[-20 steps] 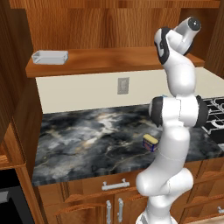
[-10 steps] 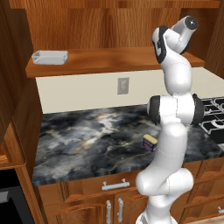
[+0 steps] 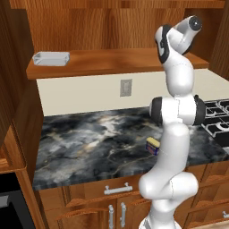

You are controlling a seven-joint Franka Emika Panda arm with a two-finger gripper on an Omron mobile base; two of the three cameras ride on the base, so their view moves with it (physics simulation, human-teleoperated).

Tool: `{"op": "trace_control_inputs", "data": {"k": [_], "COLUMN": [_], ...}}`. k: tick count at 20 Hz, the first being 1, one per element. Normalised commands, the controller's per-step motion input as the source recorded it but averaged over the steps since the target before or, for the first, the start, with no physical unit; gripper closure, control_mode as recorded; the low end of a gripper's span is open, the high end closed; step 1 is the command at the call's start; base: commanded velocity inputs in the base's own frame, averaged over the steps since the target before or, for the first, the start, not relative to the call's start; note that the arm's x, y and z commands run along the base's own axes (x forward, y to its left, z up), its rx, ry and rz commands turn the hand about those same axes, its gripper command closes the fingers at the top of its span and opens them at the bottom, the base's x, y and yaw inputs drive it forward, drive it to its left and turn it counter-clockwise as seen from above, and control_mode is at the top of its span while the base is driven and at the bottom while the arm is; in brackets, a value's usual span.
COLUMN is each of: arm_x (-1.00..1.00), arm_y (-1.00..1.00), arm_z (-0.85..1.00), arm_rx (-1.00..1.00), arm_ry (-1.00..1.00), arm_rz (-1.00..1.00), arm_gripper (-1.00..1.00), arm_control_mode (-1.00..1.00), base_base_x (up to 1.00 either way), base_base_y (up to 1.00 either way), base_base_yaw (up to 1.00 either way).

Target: Pick the cans from the counter and place them in their designated side in the cabinet.

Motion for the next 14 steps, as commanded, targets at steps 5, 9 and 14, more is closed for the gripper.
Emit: {"op": "trace_control_inputs", "data": {"k": [5, 9, 14], "arm_x": [0.0, -0.09, -0.31], "arm_y": [-0.09, -0.01, 0.06], "arm_z": [0.01, 0.02, 0.0], "arm_rx": [-0.01, 0.0, 0.0], "arm_ry": [-0.14, -0.14, -0.13], "arm_rz": [0.04, 0.05, 0.06], "arm_gripper": [-1.0, -1.0, -1.0], "arm_control_mode": [-1.0, -1.0, -1.0], "base_base_x": [0.0, 0.0, 0.0], "base_base_y": [0.0, 0.0, 0.0], "base_base_yaw": [0.0, 0.0, 0.0]}}
